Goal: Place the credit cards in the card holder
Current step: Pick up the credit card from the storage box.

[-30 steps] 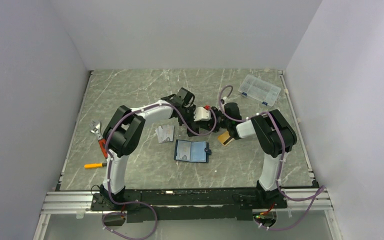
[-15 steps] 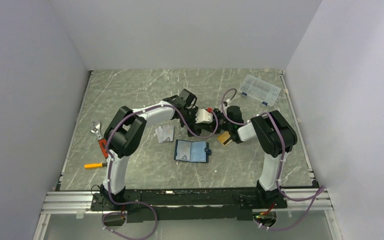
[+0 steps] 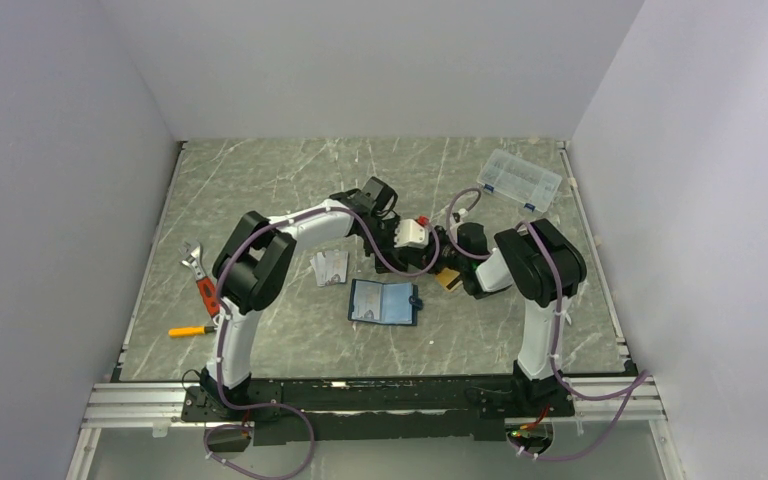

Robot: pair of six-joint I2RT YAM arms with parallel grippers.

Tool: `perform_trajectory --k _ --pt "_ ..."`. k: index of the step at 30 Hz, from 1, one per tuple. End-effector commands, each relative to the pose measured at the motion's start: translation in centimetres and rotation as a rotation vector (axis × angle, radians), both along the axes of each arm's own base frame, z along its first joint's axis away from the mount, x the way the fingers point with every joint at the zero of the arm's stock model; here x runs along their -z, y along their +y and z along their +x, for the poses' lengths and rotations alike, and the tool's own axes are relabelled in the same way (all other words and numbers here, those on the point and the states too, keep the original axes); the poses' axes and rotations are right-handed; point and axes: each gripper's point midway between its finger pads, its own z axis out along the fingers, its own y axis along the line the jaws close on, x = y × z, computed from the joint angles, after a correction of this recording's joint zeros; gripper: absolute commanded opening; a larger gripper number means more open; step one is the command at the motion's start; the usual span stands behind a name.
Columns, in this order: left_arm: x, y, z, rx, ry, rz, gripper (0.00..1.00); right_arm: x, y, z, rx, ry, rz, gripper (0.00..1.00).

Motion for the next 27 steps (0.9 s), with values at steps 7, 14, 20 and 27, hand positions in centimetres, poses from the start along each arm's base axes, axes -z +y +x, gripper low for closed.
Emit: perform_trajectory --k 7,14,20,27 --pt "0.5 -0.1 -2.9 0.029 0.149 0.004 0.08 0.1 -0.6 -0.2 0.011 -0.019 -0.071 0.10" --pt "-7.2 1.4 -0.2 -0.158 0.256 -0.171 0.14 -1.7 -1.2 0.1 -0.024 -0.081 -0.146 0.08" --pt "-12.2 3.8 1.4 -0.284 0.313 -0.323 0.21 -3.6 -1.2 0.2 -0.060 -0.142 -0.182 0.01" --pt "-14.6 4.3 -0.4 -0.360 0.505 -0.466 0.99 -7.3 -0.4 -0.2 -0.132 -0.272 -0.140 0.00"
